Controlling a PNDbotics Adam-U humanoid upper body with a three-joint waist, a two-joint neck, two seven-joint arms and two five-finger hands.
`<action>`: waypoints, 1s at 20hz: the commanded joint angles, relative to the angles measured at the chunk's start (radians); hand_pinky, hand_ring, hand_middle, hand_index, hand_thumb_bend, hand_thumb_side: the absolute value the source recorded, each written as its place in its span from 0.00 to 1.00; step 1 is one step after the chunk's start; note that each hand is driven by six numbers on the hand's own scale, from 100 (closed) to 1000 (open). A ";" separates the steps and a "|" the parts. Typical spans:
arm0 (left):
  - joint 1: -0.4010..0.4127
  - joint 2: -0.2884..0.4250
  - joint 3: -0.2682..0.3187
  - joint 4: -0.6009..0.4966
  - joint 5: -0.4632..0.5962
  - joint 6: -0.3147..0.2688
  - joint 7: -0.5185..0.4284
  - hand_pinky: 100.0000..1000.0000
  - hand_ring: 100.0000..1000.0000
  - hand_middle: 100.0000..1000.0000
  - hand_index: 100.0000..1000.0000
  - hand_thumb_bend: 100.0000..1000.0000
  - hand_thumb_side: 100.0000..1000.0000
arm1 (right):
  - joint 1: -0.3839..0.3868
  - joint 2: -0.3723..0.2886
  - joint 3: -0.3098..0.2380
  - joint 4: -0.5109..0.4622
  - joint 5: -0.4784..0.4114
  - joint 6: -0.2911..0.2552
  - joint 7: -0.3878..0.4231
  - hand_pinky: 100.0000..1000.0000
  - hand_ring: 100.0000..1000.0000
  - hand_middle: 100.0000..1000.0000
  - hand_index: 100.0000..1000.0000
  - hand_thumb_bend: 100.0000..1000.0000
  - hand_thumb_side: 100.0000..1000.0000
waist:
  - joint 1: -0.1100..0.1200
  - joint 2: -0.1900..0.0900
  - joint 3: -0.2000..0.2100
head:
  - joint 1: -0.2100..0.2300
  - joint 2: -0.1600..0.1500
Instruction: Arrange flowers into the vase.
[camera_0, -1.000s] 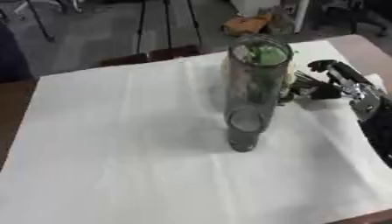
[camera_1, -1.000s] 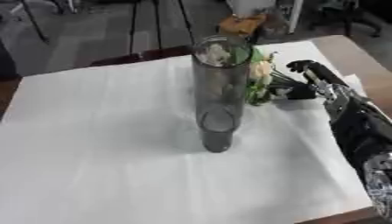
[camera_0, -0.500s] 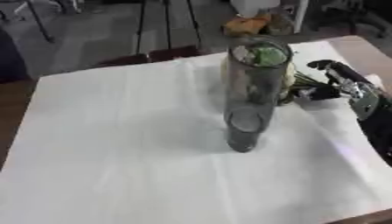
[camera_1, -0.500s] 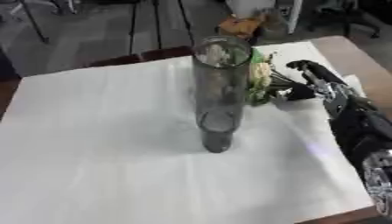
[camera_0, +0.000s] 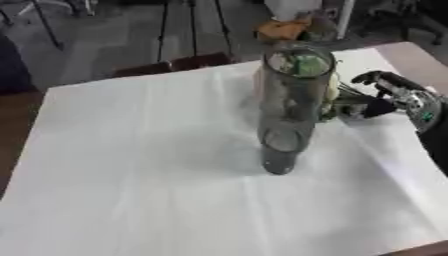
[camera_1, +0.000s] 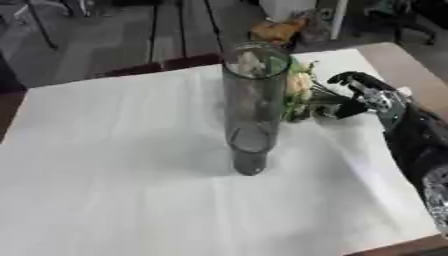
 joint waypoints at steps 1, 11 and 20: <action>-0.004 0.019 0.004 -0.014 -0.001 -0.001 -0.002 0.68 0.63 0.61 0.82 0.46 0.96 | 0.030 0.006 0.015 0.049 0.024 0.017 0.029 0.88 0.90 0.85 0.88 0.44 0.27 | 0.001 -0.012 -0.001 | -0.005 -0.005; -0.004 0.019 0.003 -0.014 -0.001 -0.001 -0.002 0.68 0.63 0.61 0.82 0.47 0.96 | 0.022 0.018 0.052 0.018 0.159 0.038 0.020 0.75 0.79 0.77 0.83 0.43 0.25 | -0.001 -0.014 -0.004 | -0.011 -0.003; -0.003 0.018 0.004 -0.014 -0.002 -0.003 0.000 0.68 0.63 0.61 0.82 0.47 0.96 | 0.008 0.033 0.046 -0.043 0.294 0.049 -0.002 0.55 0.58 0.57 0.69 0.43 0.24 | -0.007 -0.016 -0.008 | -0.014 -0.001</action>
